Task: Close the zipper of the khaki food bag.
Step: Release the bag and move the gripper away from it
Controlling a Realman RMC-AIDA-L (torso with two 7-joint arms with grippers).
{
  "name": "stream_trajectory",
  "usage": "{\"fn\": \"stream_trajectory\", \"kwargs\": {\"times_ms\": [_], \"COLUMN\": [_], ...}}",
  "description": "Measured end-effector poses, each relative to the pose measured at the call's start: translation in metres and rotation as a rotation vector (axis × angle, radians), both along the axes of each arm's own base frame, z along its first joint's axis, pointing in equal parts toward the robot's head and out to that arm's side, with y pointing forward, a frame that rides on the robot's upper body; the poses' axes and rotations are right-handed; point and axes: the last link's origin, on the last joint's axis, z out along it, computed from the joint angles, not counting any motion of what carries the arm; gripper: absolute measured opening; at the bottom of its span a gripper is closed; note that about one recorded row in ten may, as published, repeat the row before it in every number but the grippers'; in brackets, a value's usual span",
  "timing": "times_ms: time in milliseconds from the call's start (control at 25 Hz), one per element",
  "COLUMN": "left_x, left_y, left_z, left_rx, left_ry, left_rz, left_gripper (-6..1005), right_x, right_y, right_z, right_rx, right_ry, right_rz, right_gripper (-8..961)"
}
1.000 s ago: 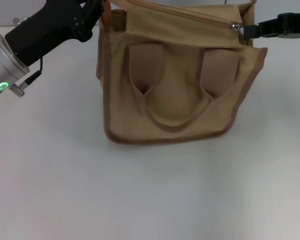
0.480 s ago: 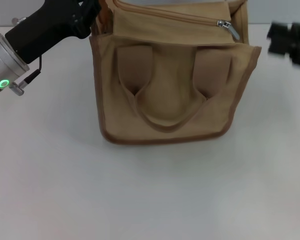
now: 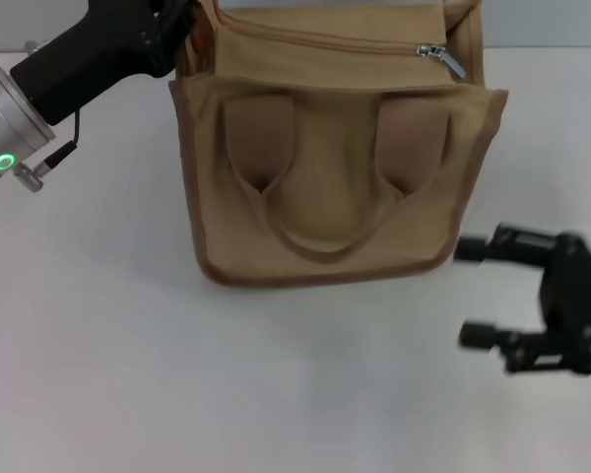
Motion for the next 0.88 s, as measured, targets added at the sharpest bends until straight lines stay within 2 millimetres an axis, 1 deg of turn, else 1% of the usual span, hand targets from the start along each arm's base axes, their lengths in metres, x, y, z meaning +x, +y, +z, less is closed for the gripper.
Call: {"fn": "stream_trajectory", "kwargs": {"times_ms": [80,120,400,640,680,760,880], "left_x": [-0.004,-0.004,-0.009,-0.019,-0.025,-0.032,-0.043], "left_y": [-0.001,-0.001,-0.002,-0.004,-0.006,-0.009,-0.019], "left_z": [0.002,0.003,0.004,0.005,0.009,0.014,0.028], "left_rx": [-0.011,-0.017,-0.034,-0.047,-0.06,-0.073,-0.089], "left_ry": [-0.002,-0.003,-0.002,-0.021,-0.013,0.002,0.032], "left_rz": [0.015,0.019,0.044,0.106,0.127,0.142,0.137], "left_gripper": [32,32,31,116,131,159,202], "right_x": [0.002,0.003,0.002,0.003,0.003,0.003,0.002], "right_y": [-0.004,-0.006,-0.008,-0.008,-0.008,-0.008,-0.008], "right_z": [-0.014,-0.017,-0.021,-0.022,-0.022,-0.022,-0.023], "right_rx": [-0.016,-0.018,-0.018,-0.011,-0.011,-0.01,-0.015], "right_ry": [-0.033,-0.038,-0.031,-0.029,-0.029,-0.029,-0.025], "right_rz": [-0.005,-0.008,-0.005,-0.005,-0.005,-0.006,-0.005], "right_gripper": [759,811,811,810,810,810,810]}}
